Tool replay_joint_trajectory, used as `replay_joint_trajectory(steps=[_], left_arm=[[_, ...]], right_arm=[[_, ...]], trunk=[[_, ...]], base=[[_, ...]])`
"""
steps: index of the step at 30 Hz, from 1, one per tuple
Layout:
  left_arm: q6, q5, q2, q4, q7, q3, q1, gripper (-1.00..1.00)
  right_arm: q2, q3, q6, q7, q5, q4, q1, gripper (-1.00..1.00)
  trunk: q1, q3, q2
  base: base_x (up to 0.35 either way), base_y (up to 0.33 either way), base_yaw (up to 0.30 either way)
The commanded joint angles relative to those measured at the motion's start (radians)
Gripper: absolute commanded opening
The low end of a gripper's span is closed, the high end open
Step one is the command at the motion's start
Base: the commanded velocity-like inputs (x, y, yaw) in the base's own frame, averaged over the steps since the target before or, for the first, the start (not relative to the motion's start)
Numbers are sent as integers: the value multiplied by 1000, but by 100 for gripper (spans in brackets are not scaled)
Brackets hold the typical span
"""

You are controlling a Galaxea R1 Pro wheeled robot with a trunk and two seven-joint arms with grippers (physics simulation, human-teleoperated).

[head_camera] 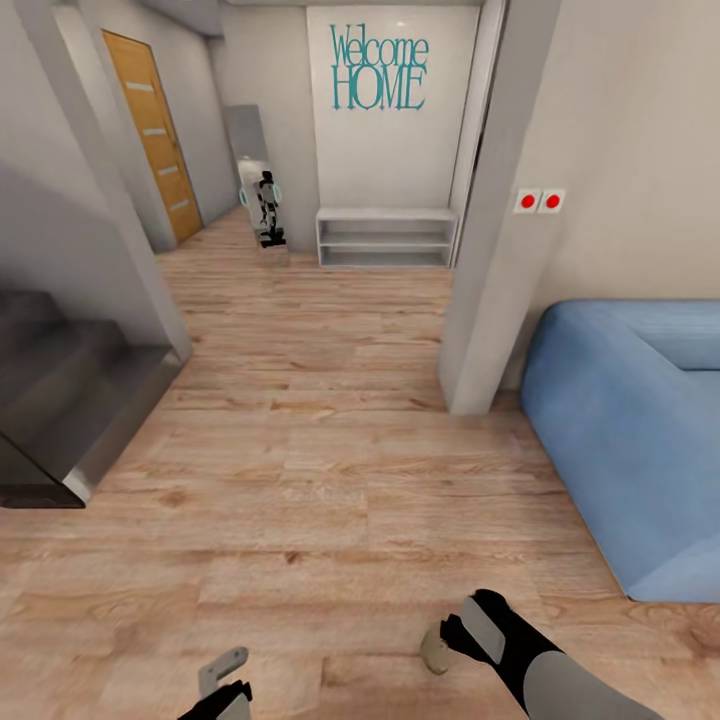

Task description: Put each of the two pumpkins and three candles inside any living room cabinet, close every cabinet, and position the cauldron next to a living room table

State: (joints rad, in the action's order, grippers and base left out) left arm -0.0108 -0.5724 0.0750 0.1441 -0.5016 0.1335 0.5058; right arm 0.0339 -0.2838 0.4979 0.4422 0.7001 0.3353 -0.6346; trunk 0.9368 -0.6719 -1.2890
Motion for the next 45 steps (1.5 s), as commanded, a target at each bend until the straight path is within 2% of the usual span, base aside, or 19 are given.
replay_joint_trajectory(steps=[1,4,6,8,11,13,14,18,24,40,45], left_arm=[[3,0,-1,0,0,-1,0,100],[27,-1,-5,3,0,-5,1,100],[97,-2,-13,12,0,-6,3,100],[196,-3,-32,45,-1,-7,10,100],[359,-4,-75,159,-2,-15,18,100],[468,-4,-94,251,-4,-38,21,100],[521,-4,-98,297,-5,-56,22,100],[645,-3,-100,417,-9,-109,23,100],[682,-3,-102,461,-8,-125,23,100],[692,-5,-100,488,-5,-127,23,100],[754,-10,-95,526,-5,-132,23,100]], right_arm=[[0,0,0,0,-1,2,0,100],[0,0,-1,0,-3,6,0,100],[-2,0,0,-1,-4,6,1,100],[-2,0,-1,-2,-4,6,1,100],[-1,-1,0,-2,-4,7,1,100],[-1,-1,0,-2,-3,7,0,100],[-1,-1,0,-2,-3,7,1,100],[0,0,1,-1,-1,8,1,100],[-2,0,1,-1,-1,8,1,100],[-5,0,-4,-3,-1,9,1,100],[-4,6,0,-2,5,12,-5,100]], trunk=[[0,0,0],[0,0,0],[0,0,0],[0,0,0],[0,0,0],[0,0,0],[0,0,0],[0,0,0],[0,0,0],[61,-50,-112],[81,-66,-147]], base=[[292,0,0],[318,0,0],[315,0,0],[286,0,0],[250,0,0],[185,-9,0],[100,-9,0],[46,-4,0],[6,0,0],[0,0,0],[0,0,0]])
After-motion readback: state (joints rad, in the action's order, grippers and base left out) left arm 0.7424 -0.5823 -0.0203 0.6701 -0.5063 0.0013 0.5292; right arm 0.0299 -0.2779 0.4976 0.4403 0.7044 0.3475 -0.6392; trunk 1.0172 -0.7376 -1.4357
